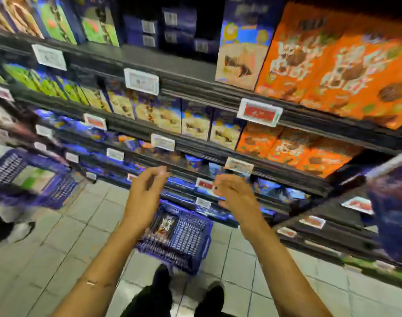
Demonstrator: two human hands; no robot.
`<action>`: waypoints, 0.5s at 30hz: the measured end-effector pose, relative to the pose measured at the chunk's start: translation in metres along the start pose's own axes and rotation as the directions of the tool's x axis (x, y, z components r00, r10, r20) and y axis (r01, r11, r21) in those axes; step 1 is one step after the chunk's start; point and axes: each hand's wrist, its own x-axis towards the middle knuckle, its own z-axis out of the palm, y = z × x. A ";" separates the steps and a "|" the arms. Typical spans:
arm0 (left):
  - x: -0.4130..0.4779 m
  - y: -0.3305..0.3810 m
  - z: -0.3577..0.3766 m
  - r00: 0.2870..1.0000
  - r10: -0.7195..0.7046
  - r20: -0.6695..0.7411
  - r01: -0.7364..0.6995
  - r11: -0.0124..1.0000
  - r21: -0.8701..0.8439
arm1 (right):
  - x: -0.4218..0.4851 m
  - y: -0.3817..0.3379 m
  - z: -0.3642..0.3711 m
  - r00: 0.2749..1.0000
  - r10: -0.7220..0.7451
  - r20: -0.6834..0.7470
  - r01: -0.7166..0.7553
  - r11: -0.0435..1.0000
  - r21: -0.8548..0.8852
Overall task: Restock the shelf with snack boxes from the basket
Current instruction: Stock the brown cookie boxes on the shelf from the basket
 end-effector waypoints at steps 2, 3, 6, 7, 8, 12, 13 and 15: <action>0.001 -0.044 -0.012 0.982 -0.188 -0.031 0.187 0.982 -0.028 | 0.008 0.040 0.018 0.986 0.165 0.023 -0.164 0.985 -0.047; 0.002 -0.064 -0.019 0.962 -0.271 -0.041 0.269 0.962 -0.048 | 0.012 0.056 0.029 0.973 0.230 0.028 -0.228 0.971 -0.067; 0.012 -0.119 -0.040 0.895 -0.446 -0.026 0.443 0.893 -0.076 | 0.023 0.096 0.064 0.919 0.394 0.006 -0.393 0.917 -0.068; 0.016 -0.136 -0.047 0.875 -0.483 -0.022 0.480 0.874 -0.080 | 0.027 0.110 0.078 0.899 0.438 -0.006 -0.438 0.897 -0.058; 0.020 -0.152 -0.055 0.854 -0.520 -0.026 0.516 0.852 -0.091 | 0.033 0.125 0.092 0.876 0.481 -0.021 -0.481 0.875 -0.052; 0.048 -0.214 -0.086 0.772 -0.634 -0.041 0.628 0.772 -0.098 | 0.055 0.178 0.150 0.789 0.610 -0.067 -0.614 0.785 -0.082; 0.055 -0.229 -0.094 0.754 -0.656 -0.022 0.650 0.752 -0.111 | 0.062 0.192 0.165 0.765 0.640 -0.073 -0.644 0.762 -0.074; 0.069 -0.261 -0.105 0.724 -0.690 0.009 0.686 0.718 -0.116 | 0.080 0.222 0.195 0.725 0.686 -0.063 -0.689 0.720 -0.081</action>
